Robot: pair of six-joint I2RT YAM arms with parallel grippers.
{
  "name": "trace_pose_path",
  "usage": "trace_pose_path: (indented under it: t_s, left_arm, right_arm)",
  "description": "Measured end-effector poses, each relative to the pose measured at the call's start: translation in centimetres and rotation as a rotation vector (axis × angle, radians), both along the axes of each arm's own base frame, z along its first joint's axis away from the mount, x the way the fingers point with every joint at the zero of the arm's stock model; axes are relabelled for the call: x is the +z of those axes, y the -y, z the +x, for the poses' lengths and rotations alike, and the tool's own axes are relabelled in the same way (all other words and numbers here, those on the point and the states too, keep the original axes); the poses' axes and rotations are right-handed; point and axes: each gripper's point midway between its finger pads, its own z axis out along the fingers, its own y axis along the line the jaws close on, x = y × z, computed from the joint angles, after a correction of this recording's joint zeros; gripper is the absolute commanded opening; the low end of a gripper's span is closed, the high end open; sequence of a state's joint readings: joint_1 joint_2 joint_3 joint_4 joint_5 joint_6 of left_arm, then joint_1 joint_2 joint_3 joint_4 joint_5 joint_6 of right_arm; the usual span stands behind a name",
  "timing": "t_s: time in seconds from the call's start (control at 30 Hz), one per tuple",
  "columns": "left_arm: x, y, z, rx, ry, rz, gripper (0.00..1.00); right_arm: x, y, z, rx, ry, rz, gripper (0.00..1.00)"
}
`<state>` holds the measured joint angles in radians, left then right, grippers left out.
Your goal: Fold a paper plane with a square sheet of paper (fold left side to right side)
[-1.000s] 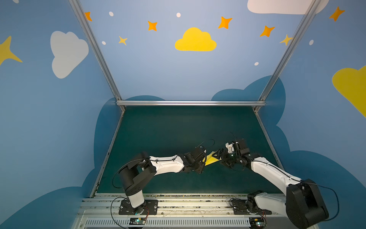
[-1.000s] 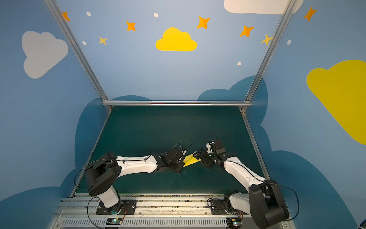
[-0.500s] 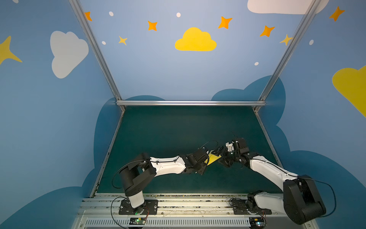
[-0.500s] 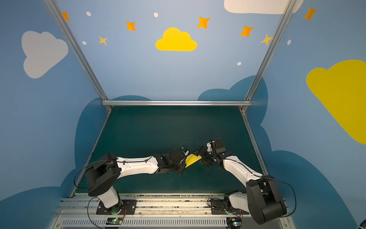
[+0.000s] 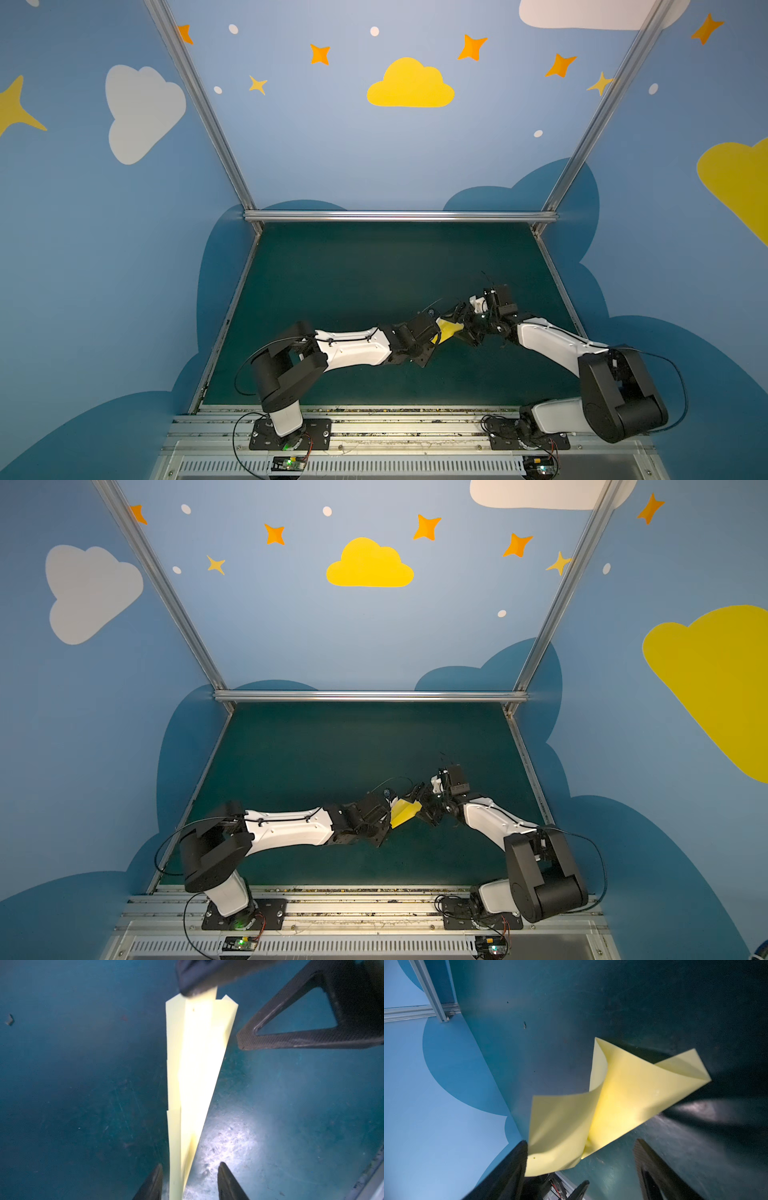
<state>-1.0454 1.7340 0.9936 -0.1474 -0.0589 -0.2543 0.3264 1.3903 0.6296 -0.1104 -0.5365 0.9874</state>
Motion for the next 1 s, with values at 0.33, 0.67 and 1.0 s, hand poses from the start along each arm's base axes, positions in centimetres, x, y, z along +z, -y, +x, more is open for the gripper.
trace_pose_path:
  t_s: [0.33, 0.67, 1.0]
  left_arm:
    - [-1.1, -0.8, -0.2, 0.0, 0.008, 0.021, 0.44]
    - [-1.4, -0.4, -0.2, -0.011, 0.009, 0.004, 0.42]
    - [-1.5, -0.2, -0.2, -0.029, 0.017, 0.006, 0.47]
  right_arm:
    - [1.3, 0.8, 0.3, -0.025, 0.039, 0.018, 0.8]
    - [1.1, 1.0, 0.2, -0.027, 0.034, 0.018, 0.79]
    - [0.9, 0.8, 0.1, -0.013, 0.036, 0.024, 0.55]
